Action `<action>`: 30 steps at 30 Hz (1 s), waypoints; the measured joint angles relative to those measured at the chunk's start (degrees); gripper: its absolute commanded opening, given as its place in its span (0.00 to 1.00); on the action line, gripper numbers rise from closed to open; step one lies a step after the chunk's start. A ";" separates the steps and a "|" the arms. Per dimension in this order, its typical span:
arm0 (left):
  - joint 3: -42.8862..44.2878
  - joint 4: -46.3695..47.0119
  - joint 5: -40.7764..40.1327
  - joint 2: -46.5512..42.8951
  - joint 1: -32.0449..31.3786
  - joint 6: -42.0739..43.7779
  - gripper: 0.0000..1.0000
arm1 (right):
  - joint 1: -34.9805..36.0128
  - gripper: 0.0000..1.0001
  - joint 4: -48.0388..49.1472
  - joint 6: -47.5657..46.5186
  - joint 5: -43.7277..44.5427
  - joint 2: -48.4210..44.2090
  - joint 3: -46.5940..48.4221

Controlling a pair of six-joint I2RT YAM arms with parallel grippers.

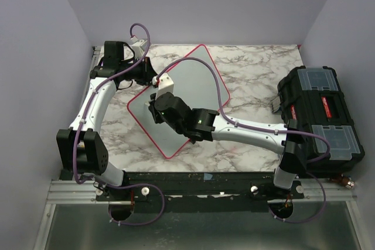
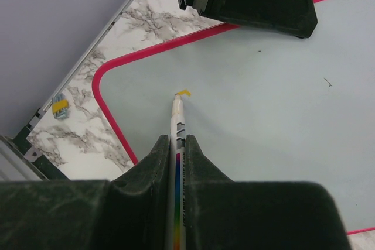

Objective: Write a sentence on the whiteboard

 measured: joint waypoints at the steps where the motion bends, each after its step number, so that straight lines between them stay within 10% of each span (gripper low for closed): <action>1: 0.00 0.00 -0.02 0.00 0.00 0.02 0.00 | 0.00 0.01 0.00 0.00 -0.24 0.00 -0.07; 30: 0.00 0.24 -1.09 0.00 -0.31 1.16 0.00 | 0.72 0.01 -1.73 1.09 2.08 -0.98 -4.24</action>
